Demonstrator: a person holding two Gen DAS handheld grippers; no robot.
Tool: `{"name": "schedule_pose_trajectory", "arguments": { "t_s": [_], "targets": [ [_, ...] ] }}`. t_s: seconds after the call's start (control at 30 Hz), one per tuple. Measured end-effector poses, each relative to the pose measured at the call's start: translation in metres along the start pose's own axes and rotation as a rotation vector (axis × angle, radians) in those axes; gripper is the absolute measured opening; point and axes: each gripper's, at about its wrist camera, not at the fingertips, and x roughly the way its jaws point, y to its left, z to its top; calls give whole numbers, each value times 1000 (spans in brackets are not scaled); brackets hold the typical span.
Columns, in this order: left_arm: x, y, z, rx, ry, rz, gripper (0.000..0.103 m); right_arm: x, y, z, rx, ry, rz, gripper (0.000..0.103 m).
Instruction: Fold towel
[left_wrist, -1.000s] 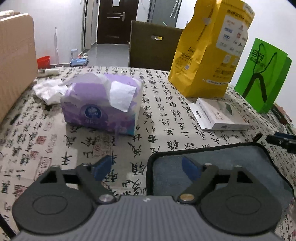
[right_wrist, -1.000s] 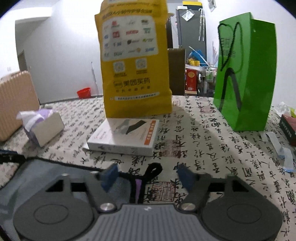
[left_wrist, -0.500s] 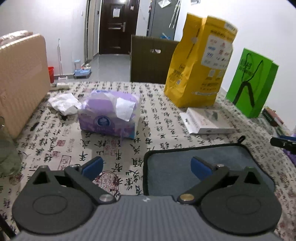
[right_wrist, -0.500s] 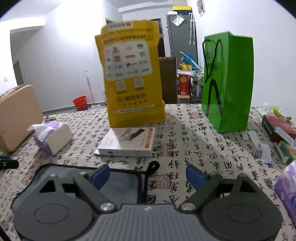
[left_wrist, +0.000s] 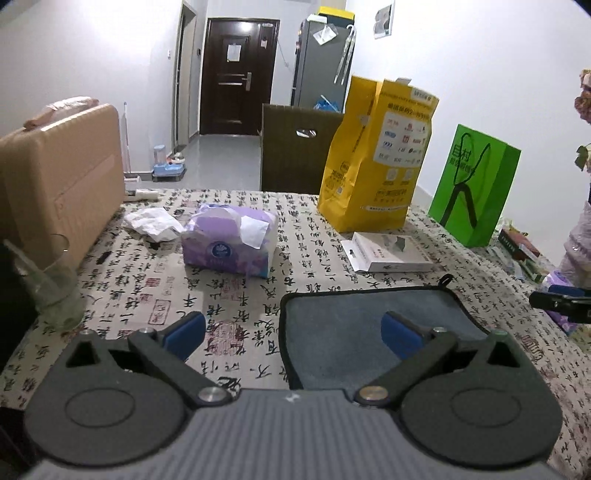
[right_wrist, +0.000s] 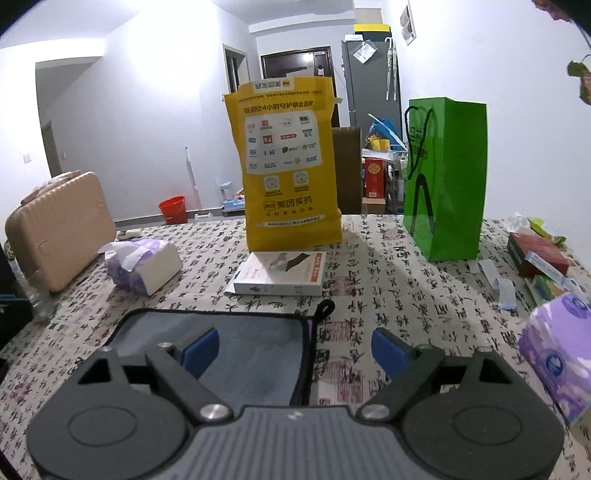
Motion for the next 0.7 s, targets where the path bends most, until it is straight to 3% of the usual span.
{"name": "schedule_pose_trajectory", "arguments": {
  "t_s": [0.53,0.7],
  "targets": [
    [-53,-21,-41,-9,-10,-19,103,-74,10,-38,-8,-41,21,90],
    [-83,-29,-59,12,-67,-40,103,-98,13,-53,-14,-66,21,90]
  ]
}}
